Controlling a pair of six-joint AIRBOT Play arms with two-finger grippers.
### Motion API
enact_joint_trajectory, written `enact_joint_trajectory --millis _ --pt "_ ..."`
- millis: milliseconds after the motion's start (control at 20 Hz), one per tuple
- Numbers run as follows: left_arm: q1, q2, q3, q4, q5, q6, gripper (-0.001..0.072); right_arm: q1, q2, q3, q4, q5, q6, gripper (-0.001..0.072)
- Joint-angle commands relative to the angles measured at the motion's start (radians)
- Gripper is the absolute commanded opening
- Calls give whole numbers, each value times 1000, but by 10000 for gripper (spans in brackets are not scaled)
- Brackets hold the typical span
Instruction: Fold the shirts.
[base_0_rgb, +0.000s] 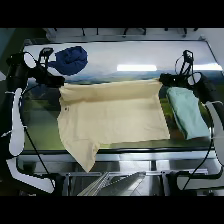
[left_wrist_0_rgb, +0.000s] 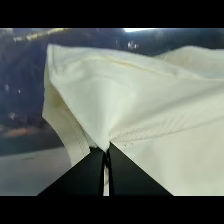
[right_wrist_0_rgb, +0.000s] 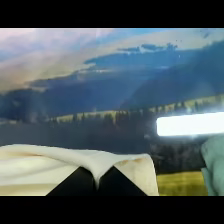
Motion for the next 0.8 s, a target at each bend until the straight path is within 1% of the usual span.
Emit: enact_joint_trajectory --millis 0,100,200,350,400,550,750 --pt "-1 72 -160 0 -29 -10 17 -50 -1 1 -3 193 58 20" --pt "-13 92 -242 -5 -28 -11 17 -76 -1 1 -35 298 58 20" --pt "-15 110 -319 -6 -23 -11 17 -77 -2 1 -95 357 59 20" --pt "-16 136 -412 -6 19 -15 18 -72 -13 1 -97 388 69 20" --pt "-16 142 -434 -6 35 -19 17 -72 -24 1 -97 407 91 19" --pt "-16 143 -457 -6 35 -18 17 -72 -61 0 -97 454 111 20" --pt "-16 138 -463 -6 49 -20 18 -71 -94 -2 -97 476 129 20"
